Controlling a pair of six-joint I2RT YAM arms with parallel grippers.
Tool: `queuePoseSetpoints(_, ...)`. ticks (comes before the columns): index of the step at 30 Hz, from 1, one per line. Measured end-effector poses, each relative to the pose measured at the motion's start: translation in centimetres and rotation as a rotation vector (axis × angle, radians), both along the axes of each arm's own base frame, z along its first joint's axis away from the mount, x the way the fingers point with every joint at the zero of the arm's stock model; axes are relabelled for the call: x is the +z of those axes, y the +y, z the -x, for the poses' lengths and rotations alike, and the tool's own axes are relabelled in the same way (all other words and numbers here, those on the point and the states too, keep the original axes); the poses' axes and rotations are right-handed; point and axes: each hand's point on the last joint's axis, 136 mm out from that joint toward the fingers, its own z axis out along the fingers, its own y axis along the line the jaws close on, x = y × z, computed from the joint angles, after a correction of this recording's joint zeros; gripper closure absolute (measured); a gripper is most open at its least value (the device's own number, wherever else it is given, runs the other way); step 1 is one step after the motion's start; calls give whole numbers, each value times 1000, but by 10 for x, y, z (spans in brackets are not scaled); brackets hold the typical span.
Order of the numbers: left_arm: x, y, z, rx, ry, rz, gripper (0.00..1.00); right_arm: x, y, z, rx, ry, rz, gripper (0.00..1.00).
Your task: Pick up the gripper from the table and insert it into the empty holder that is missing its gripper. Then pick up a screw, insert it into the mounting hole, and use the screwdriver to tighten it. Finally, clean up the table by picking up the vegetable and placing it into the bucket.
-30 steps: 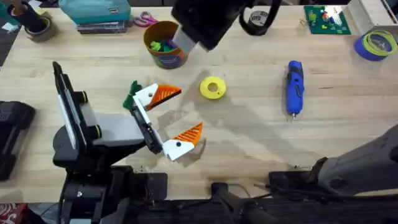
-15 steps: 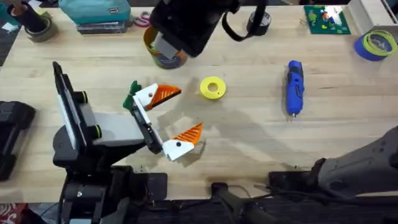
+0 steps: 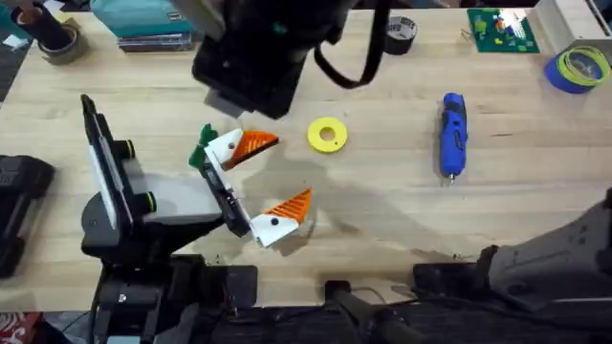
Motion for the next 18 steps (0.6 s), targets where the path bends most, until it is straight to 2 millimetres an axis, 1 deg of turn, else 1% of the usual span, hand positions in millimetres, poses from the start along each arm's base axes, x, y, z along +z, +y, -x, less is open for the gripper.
queuePoseSetpoints(3, 0, 0, 0, 0, 0, 0, 14, -4, 4, 2, 14, 0, 9, 996)
queuePoseSetpoints(7, 0, 0, 0, 0, 0, 0, 14, -8, 9, -1, 17, -1, 10, 996)
queuePoseSetpoints(18, 0, 0, 0, 0, 0, 0, 15, -15, 12, -3, 18, 7, 24, 996)
